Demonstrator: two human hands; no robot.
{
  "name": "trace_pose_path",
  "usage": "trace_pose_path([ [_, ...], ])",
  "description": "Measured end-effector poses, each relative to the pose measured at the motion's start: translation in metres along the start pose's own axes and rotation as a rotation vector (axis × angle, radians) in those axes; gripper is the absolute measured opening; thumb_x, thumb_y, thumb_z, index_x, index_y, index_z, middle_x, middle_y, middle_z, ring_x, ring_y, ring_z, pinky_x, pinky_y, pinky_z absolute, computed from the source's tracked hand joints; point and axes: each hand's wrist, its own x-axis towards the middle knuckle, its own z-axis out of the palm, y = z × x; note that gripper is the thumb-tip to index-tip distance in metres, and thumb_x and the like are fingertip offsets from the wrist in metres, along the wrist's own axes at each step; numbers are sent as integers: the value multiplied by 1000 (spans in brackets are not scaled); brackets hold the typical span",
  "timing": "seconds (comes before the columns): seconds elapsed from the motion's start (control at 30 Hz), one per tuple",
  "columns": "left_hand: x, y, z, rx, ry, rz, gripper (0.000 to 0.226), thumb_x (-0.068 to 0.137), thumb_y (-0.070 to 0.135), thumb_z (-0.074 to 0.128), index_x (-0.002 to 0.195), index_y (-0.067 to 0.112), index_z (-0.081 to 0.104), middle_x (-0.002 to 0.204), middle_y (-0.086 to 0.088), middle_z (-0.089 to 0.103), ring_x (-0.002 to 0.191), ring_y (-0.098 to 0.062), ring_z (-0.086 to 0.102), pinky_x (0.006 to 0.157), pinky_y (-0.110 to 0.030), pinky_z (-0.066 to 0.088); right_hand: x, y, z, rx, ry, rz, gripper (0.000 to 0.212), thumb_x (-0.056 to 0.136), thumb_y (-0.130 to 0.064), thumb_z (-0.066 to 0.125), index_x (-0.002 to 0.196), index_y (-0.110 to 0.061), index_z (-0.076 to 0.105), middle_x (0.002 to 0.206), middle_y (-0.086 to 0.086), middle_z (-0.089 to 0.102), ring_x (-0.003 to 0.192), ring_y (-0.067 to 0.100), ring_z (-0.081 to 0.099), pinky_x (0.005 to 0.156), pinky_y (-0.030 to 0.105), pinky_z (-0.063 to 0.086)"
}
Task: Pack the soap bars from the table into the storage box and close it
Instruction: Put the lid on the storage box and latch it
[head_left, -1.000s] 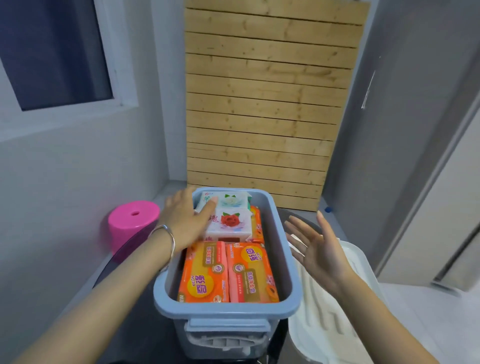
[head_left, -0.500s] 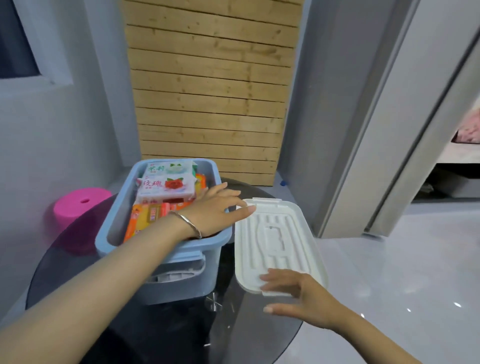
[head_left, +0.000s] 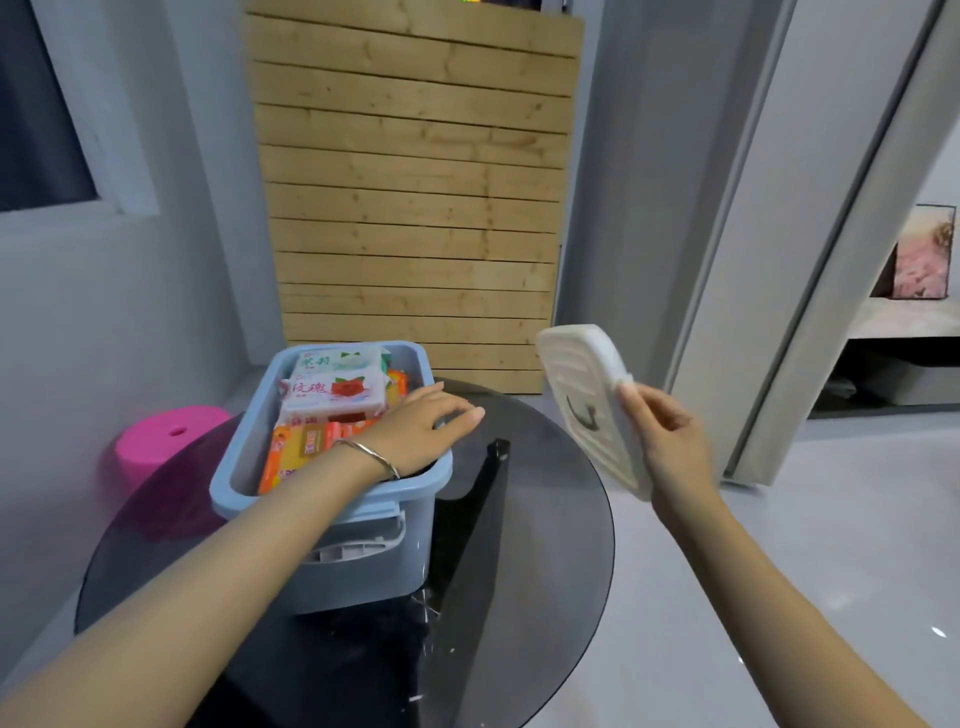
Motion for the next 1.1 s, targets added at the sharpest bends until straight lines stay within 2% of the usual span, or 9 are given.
trace_pose_path([
  [0.13,-5,15,-6,-219,44,-45,54,93,52,27,139,24,39,144,6,40,138,-14,32,107,-27,24,14,-51,-1,582,116,57,33,88,-36,62,111,-13,67,93,-4,72,77,4,70,65,21,55],
  [0.27,10,36,-16,-580,154,-186,87,77,76,25,146,23,25,153,2,31,141,-19,29,115,-38,22,17,-90,24,903,-107,113,40,95,-38,48,124,-12,60,112,4,72,96,16,72,72,35,59],
  [0.37,23,42,-24,-903,154,-290,110,56,88,35,146,26,24,151,-3,35,131,-23,44,103,-39,43,16,-101,49,1008,-204,153,37,97,-39,43,115,-14,62,99,3,77,91,15,74,76,39,60],
  [0.47,24,47,-32,-1336,218,-184,57,83,57,50,122,15,55,121,-5,64,103,-19,64,68,-26,60,7,-93,73,950,-267,197,36,97,-39,44,114,-14,64,103,3,76,96,15,72,87,40,57],
  [0.53,17,40,-41,-1439,429,-201,25,89,33,55,105,14,61,107,-8,68,92,-21,66,65,-28,60,0,-86,81,904,-281,192,26,97,-29,47,101,-14,68,91,-1,76,84,9,73,76,30,60],
  [0.67,1,-2,-72,-1261,654,-239,30,86,23,61,113,9,58,112,-13,65,93,-25,64,76,-33,54,0,-75,79,822,-388,253,33,92,-31,53,117,-11,62,112,3,72,103,17,66,90,32,54],
  [0.83,-26,-43,-94,-1015,567,-339,38,84,19,64,119,5,58,92,-5,68,72,-16,64,61,-26,53,-5,-58,103,133,-470,250,37,89,-45,53,117,-24,64,117,-2,70,113,18,62,100,38,46],
  [0.97,-35,-64,-93,-826,559,-409,32,90,15,55,119,1,55,98,-9,61,72,-17,57,58,-23,45,-22,-39,134,59,-460,328,29,92,-25,54,121,-30,51,114,-4,66,102,18,66,85,34,55],
  [1.1,-41,-96,-89,-692,471,-514,41,86,26,55,118,0,56,103,-10,62,96,-27,61,89,-38,50,-39,-32,150,34,-490,364,28,95,-13,47,117,-31,51,109,-2,66,96,16,65,74,28,55],
])
